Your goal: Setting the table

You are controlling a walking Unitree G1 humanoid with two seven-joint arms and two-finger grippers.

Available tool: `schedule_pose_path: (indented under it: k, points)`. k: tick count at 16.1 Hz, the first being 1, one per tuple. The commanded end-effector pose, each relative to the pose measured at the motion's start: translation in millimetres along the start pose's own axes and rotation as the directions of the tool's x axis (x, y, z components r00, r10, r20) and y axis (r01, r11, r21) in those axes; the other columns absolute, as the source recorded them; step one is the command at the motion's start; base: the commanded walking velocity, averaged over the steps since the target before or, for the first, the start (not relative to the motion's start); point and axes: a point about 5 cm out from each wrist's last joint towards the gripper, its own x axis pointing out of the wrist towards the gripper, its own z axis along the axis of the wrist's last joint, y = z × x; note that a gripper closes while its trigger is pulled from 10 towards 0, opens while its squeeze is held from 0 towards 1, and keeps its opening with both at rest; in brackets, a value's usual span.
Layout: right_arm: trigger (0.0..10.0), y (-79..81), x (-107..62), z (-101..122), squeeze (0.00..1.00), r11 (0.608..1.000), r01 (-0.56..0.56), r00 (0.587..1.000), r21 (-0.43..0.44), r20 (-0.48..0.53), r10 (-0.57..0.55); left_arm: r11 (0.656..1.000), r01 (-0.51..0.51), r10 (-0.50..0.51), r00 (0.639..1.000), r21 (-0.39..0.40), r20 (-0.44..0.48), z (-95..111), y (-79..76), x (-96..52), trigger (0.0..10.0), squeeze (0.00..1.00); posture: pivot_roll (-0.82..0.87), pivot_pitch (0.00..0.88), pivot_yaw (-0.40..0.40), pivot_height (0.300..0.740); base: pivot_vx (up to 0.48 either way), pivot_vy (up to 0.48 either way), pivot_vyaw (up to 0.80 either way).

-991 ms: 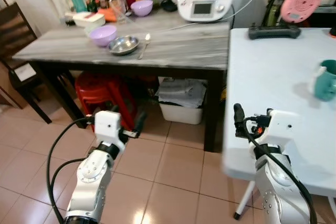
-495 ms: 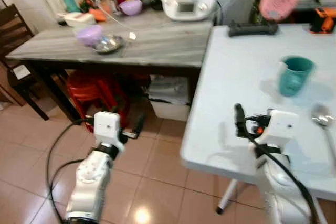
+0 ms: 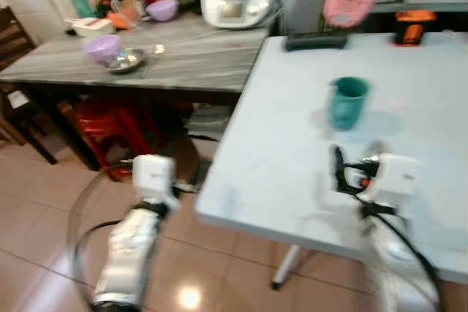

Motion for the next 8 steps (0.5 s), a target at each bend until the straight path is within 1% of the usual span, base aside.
schedule_pose_path:
  k: [1, 4, 5, 6, 7, 8]
  points:
    - [10.0, 10.0, 0.6, 3.3, 0.00, 0.999, -0.021, 1.000, 0.025, 0.014, 0.021, 0.999, -0.023, 0.023, 1.000, 0.027, -0.007, 1.8, 12.0, -2.9, 10.0, 0.00, -0.14, 0.000, 0.144, 0.740, 0.000, -0.315, 0.00]
    - [10.0, 11.0, -0.1, 1.5, 0.00, 0.999, -0.022, 1.000, 0.025, 0.009, 0.022, 0.999, -0.022, 0.023, 1.000, 0.031, -0.013, 0.4, 11.7, -3.5, 10.0, 0.00, -0.14, 0.000, 0.143, 0.740, 0.000, -0.315, 0.00]
    - [10.0, 11.4, -0.3, 1.0, 0.00, 0.999, -0.024, 1.000, 0.025, 0.006, 0.024, 0.999, -0.019, 0.019, 1.000, 0.032, -0.006, 0.6, 11.2, -3.8, 10.0, 0.00, -0.14, 0.000, 0.143, 0.740, 0.000, 0.000, 0.00]
    - [10.0, 11.9, 0.5, 0.8, 0.00, 0.999, -0.027, 1.000, 0.026, 0.004, 0.027, 1.000, -0.017, 0.017, 1.000, 0.002, -0.004, 0.0, 11.0, -4.0, 10.0, 0.00, -0.14, 0.000, 0.141, 0.740, 0.000, 0.000, 0.00]
    - [10.0, 13.2, 1.0, -0.8, 0.00, 0.999, -0.033, 0.999, 0.024, -0.007, 0.033, 1.000, -0.002, 0.002, 1.000, 0.010, -0.028, -3.4, 10.5, -4.3, 10.0, 0.00, -0.14, 0.000, 0.141, 0.740, 0.000, 0.000, 0.00]
    - [10.0, 14.0, 1.1, -1.4, 0.00, 0.999, -0.036, 0.999, 0.027, -0.011, 0.036, 1.000, 0.021, -0.021, 0.999, -0.001, -0.031, -4.7, 9.1, -5.2, 10.0, 0.00, -0.14, 0.000, 0.141, 0.740, 0.000, 0.000, 0.00]
